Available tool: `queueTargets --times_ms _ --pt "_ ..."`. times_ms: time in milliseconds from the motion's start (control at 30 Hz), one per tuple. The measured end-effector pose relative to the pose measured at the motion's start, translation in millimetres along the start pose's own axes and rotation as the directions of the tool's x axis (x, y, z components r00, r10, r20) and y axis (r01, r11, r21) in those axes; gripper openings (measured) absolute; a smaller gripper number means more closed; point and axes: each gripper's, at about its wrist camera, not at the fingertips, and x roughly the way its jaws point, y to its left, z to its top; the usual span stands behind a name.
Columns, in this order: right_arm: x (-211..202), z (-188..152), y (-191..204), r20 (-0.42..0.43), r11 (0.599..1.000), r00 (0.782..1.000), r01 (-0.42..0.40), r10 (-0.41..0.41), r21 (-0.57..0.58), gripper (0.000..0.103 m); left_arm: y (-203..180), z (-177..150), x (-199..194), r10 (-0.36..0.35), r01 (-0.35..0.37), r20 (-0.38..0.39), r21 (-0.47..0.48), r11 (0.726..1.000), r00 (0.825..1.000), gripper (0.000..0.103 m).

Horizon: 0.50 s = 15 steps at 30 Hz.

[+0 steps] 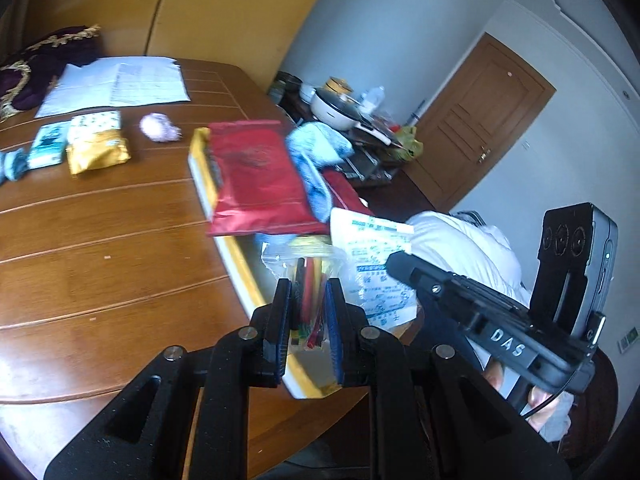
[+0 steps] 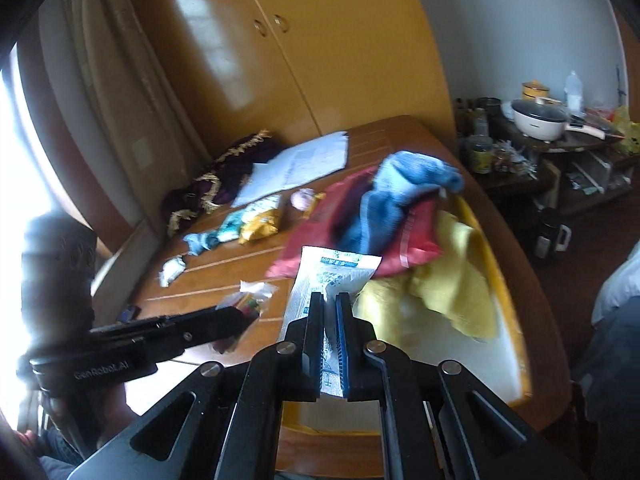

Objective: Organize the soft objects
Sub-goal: 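Carry the sticks bag and white packet into the box and open both tools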

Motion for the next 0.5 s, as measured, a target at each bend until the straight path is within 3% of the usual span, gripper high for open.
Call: queueTargets --times_ms 100,267,500 --pt "5 -6 -15 -0.022 0.997 0.997 0.081 -0.08 0.015 0.006 -13 2 24 0.002 -0.001 -0.036 0.03 1.0 0.999 0.014" --pt "19 -12 -26 -0.075 0.99 0.988 0.137 -0.136 0.011 0.006 -20 -4 53 0.037 -0.033 -0.093 0.044 0.998 0.995 0.014" --pt "31 -17 -35 -0.111 0.989 0.983 0.148 -0.144 0.03 0.009 -22 -11 68 0.097 -0.091 -0.104 0.065 0.994 0.99 0.014"
